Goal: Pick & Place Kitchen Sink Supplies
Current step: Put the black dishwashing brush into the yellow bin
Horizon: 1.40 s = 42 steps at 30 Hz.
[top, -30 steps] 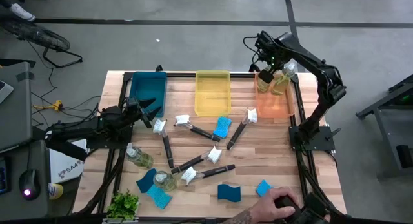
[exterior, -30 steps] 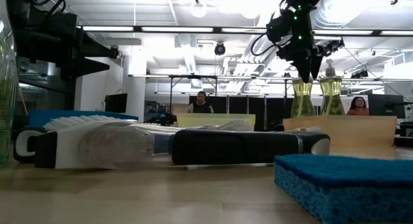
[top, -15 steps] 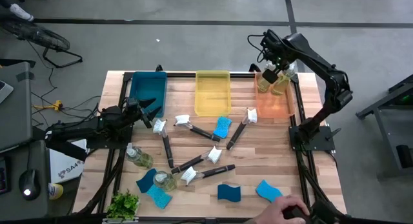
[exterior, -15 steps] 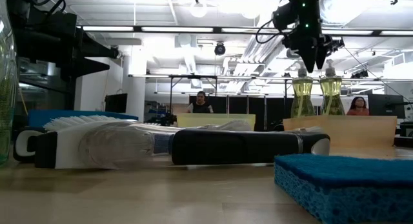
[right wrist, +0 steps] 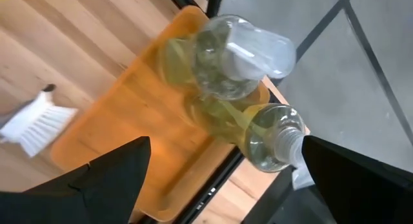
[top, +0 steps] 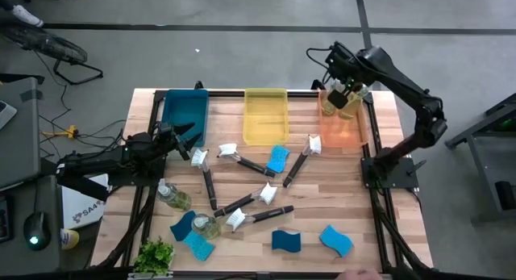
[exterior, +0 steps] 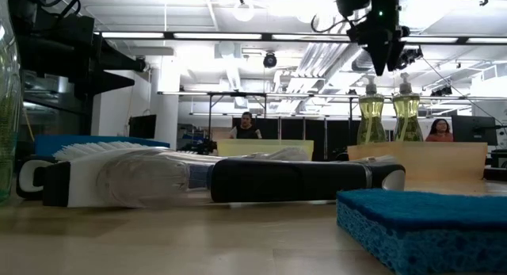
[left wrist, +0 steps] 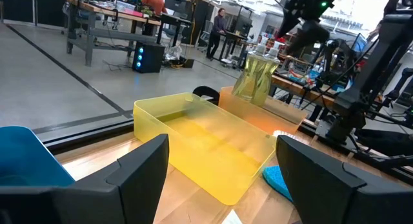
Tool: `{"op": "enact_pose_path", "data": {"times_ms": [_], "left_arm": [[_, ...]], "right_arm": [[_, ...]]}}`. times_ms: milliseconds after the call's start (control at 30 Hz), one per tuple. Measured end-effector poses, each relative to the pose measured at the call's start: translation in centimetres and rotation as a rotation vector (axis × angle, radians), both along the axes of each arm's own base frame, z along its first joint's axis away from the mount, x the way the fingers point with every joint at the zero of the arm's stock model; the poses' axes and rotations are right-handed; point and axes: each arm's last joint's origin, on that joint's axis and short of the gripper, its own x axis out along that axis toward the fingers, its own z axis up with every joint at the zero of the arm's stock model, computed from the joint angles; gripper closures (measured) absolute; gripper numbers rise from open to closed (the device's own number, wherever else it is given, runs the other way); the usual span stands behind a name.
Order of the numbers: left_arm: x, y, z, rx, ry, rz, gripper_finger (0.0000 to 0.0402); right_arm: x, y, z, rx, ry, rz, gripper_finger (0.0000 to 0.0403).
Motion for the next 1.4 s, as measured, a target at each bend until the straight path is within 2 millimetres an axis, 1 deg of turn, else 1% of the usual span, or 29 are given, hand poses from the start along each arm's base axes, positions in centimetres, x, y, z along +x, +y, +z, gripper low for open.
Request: {"op": "enact_pose_path", "data": {"times_ms": [167,333,567,633,733,900,1000,1233,1300,1400], "left_arm": [[0.0,0.0,0.0,0.0,0.0,0.0,0.0121],[0.0,0.0,0.0,0.0,0.0,0.0,0.0121],[0.0,0.0,0.0,0.0,0.0,0.0,0.0121],[0.0,0.0,0.0,0.0,0.0,0.0,0.0121],[0.0,0.0,0.0,0.0,0.0,0.0,0.0121],[0.0,0.0,0.0,0.0,0.0,0.0,0.0121],[0.0,0.0,0.0,0.0,0.0,0.0,0.0121],[0.0,0.0,0.0,0.0,0.001,0.0,0.0121],[0.0,0.0,0.0,0.0,0.0,0.0,0.0121],[0.0,0.0,0.0,0.0,0.0,0.0,0.0121]], "right_arm": [[0.2,2.4,1.2,-0.017,-0.061,0.063,0.0004],[0.3,5.2,2.5,-0.008,-0.173,0.165,0.0008],[0.4,8.5,3.6,0.054,-0.29,0.301,0.0008],[0.5,9.2,3.8,0.073,-0.309,0.329,0.0009],[0.8,10.1,3.8,0.092,-0.338,0.32,0.0008],[0.9,11.6,4.0,0.167,-0.398,0.33,0.0009],[0.7,12.6,4.1,0.197,-0.397,0.365,0.0009],[-0.2,15.1,4.5,0.221,-0.386,0.467,0.0009],[-0.7,15.8,4.2,0.237,-0.39,0.483,0.0009],[-1.6,16.7,3.1,0.271,-0.384,0.515,0.001]]}}
